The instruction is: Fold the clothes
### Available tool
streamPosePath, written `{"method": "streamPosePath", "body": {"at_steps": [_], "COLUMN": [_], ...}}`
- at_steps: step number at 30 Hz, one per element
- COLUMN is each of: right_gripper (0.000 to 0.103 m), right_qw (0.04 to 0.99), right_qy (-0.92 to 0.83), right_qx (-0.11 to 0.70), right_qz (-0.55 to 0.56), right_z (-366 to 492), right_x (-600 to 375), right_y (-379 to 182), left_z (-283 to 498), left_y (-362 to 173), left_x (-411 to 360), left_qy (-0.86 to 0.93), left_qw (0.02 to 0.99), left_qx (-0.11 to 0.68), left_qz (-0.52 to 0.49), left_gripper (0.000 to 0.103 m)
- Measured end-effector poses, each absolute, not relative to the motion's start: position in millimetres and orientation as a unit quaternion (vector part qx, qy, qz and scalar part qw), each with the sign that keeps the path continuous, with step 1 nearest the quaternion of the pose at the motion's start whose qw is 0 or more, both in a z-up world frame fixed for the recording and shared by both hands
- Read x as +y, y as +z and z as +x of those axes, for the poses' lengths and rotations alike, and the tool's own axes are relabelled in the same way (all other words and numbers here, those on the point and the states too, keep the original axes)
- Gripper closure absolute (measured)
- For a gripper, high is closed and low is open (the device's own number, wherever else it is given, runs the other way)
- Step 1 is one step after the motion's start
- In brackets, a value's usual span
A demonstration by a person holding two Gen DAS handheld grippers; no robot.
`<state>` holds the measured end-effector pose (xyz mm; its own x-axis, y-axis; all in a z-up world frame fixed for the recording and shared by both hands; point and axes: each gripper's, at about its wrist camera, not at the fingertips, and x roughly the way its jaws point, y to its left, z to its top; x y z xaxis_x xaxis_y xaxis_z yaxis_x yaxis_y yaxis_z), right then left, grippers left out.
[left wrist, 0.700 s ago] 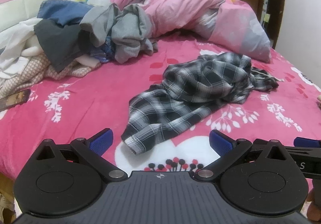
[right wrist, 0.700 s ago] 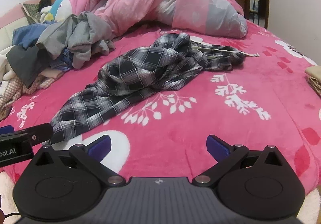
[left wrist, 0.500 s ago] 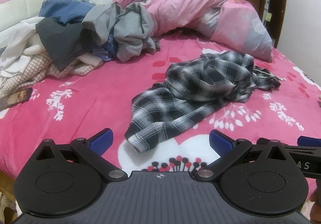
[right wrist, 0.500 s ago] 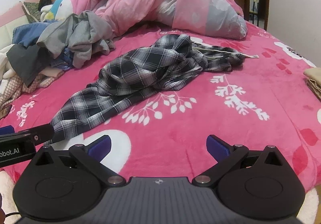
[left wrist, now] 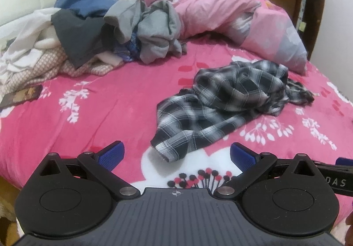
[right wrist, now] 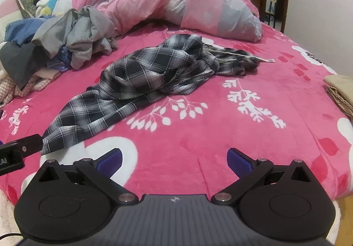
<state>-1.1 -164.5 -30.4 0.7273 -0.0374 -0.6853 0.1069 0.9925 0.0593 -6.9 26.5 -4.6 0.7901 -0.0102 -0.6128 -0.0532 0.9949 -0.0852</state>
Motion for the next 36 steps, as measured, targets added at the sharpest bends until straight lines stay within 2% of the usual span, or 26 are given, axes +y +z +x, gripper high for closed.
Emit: {"method": "streamPosePath", "body": {"at_steps": [36], "right_gripper": [0.0], "right_qw": [0.92], "right_qy": [-0.049], "right_qx": [0.387], "right_qz": [0.034], "right_z": [5], "right_x": [-154], "right_y": [-38], "left_z": [-2], "left_y": [-17], "left_x": [35], "left_qy": [0.034], "left_qw": [0.936], "left_qx": [0.347], "left_qz": [-0.052], "left_gripper": [0.0]}}
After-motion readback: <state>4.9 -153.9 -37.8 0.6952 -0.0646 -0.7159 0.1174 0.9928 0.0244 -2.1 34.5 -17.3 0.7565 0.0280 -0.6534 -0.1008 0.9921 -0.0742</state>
